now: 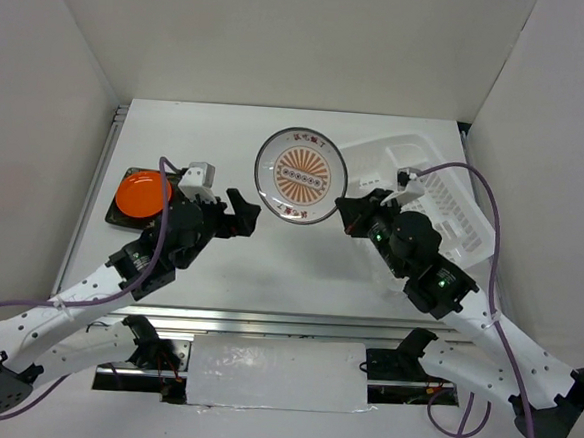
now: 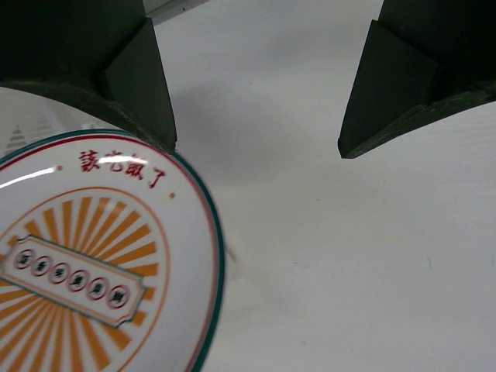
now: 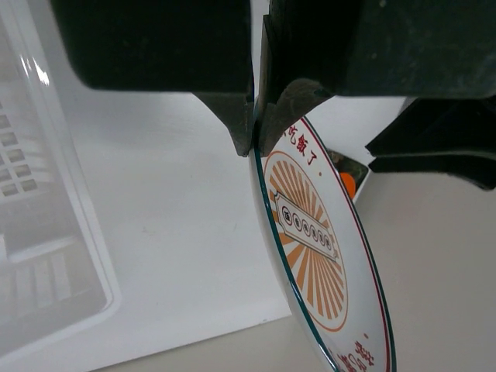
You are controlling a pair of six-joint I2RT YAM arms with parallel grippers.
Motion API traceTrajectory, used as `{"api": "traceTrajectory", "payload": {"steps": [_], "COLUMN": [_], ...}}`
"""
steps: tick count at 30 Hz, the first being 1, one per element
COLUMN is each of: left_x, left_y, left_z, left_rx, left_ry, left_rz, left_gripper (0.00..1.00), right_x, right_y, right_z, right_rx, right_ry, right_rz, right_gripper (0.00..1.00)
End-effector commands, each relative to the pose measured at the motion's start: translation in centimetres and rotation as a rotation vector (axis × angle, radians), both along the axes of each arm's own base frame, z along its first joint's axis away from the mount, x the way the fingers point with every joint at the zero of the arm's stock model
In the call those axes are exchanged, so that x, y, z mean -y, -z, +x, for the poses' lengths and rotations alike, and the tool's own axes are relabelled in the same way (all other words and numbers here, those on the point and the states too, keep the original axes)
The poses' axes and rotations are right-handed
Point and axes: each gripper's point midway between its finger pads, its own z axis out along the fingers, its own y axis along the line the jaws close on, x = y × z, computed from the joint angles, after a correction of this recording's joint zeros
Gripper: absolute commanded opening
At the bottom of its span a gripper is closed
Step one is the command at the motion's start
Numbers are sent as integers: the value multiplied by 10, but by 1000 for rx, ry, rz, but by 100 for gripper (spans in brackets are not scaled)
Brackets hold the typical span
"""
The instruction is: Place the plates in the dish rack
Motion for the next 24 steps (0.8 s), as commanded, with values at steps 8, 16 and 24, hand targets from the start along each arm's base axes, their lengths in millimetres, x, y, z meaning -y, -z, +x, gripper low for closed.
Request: {"api": "traceTrajectory", "payload": {"steps": [8,16,24], "left_x": [30,30,40], "left_y": [-36,-19,-25], "left_z": [-4,-1,-14], "left_rx": [154,115,200], "left_ry": [191,196,305], "left_rz": [-124,-122,-181], "left_gripper": [99,99,58], "right_x": [-13,-17,-25], "right_y": [-12,-9,-7], "right_z": [-27,-33,-37], "right_rx": [67,70,71], "right_ry": [-173,-211,-257], "right_rz": [31,39,41], "right_gripper": [0,0,0]}}
